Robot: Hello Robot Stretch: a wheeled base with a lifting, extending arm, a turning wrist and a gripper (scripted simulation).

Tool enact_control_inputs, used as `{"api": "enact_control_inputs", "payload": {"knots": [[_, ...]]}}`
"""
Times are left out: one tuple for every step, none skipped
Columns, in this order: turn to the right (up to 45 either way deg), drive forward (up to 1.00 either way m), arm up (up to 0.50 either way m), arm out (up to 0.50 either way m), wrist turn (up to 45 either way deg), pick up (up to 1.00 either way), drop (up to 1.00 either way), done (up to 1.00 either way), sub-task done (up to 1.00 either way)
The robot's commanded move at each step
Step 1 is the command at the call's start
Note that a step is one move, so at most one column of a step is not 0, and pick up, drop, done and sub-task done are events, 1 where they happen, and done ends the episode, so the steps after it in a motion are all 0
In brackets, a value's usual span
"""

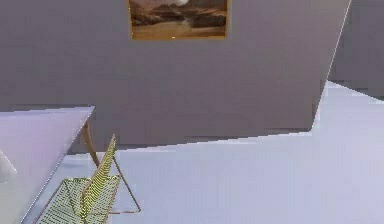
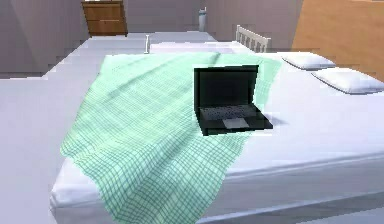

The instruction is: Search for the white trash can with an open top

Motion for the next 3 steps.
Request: {"api": "enact_control_inputs", "payload": {"knots": [[0.0, 0.55, 0.0, 0.0, 0.0, 0.0, 0.0, 0.0, 0.0], [45.0, 0.0, 0.0, 0.0, 0.0, 0.0, 0.0, 0.0, 0.0], [0.0, 0.5, 0.0, 0.0, 0.0, 0.0, 0.0, 0.0, 0.0]]}}
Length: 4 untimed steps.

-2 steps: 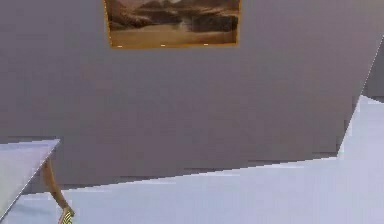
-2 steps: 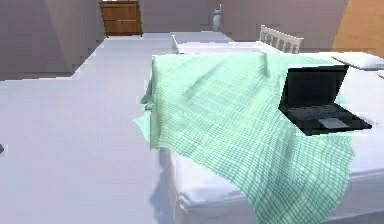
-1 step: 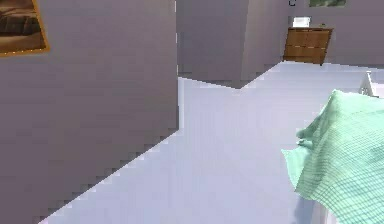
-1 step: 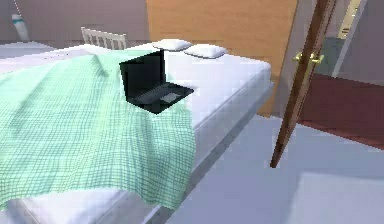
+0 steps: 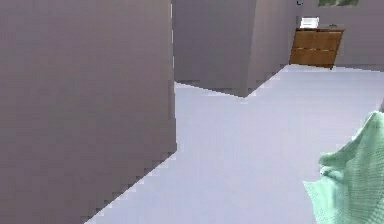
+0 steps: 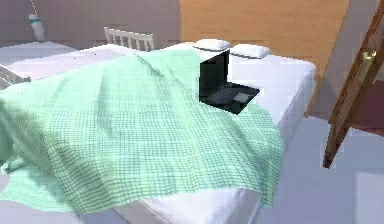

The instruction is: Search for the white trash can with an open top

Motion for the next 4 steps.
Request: {"api": "enact_control_inputs", "payload": {"knots": [[15.0, 0.0, 0.0, 0.0, 0.0, 0.0, 0.0, 0.0, 0.0], [0.0, 1.0, 0.0, 0.0, 0.0, 0.0, 0.0, 0.0, 0.0], [6.0, 0.0, 0.0, 0.0, 0.0, 0.0, 0.0, 0.0, 0.0], [0.0, 0.45, 0.0, 0.0, 0.0, 0.0, 0.0, 0.0, 0.0]]}}
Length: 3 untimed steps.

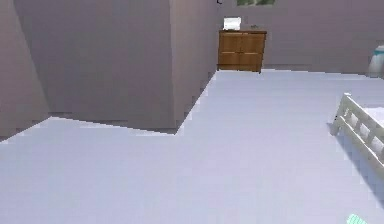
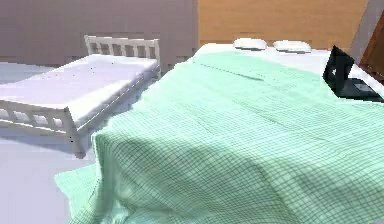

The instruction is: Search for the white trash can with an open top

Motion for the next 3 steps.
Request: {"api": "enact_control_inputs", "payload": {"knots": [[12.0, 0.0, 0.0, 0.0, 0.0, 0.0, 0.0, 0.0, 0.0], [0.0, 1.0, 0.0, 0.0, 0.0, 0.0, 0.0, 0.0, 0.0], [30.0, 0.0, 0.0, 0.0, 0.0, 0.0, 0.0, 0.0, 0.0]]}}
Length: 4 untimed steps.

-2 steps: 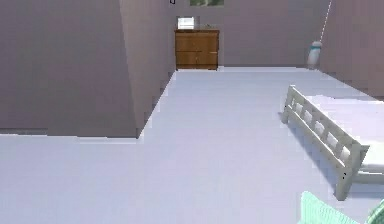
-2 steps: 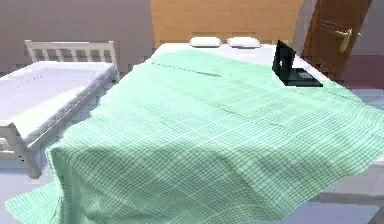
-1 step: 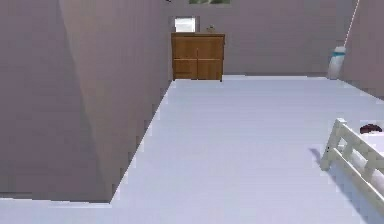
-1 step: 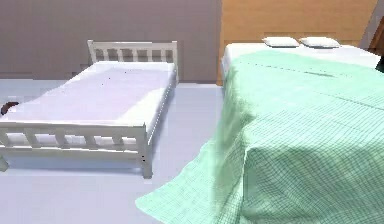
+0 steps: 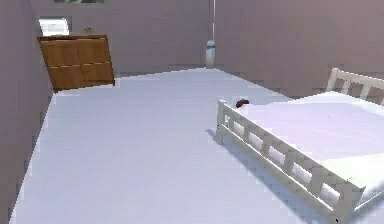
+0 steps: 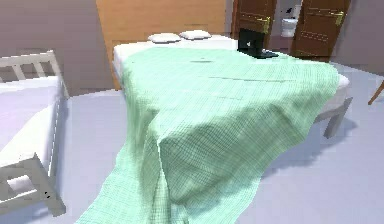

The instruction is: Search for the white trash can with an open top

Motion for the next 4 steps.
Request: {"api": "enact_control_inputs", "payload": {"knots": [[0.0, 0.1, 0.0, 0.0, 0.0, 0.0, 0.0, 0.0, 0.0], [-9.0, 0.0, 0.0, 0.0, 0.0, 0.0, 0.0, 0.0, 0.0], [0.0, 1.0, 0.0, 0.0, 0.0, 0.0, 0.0, 0.0, 0.0], [0.0, 1.0, 0.0, 0.0, 0.0, 0.0, 0.0, 0.0, 0.0]]}}
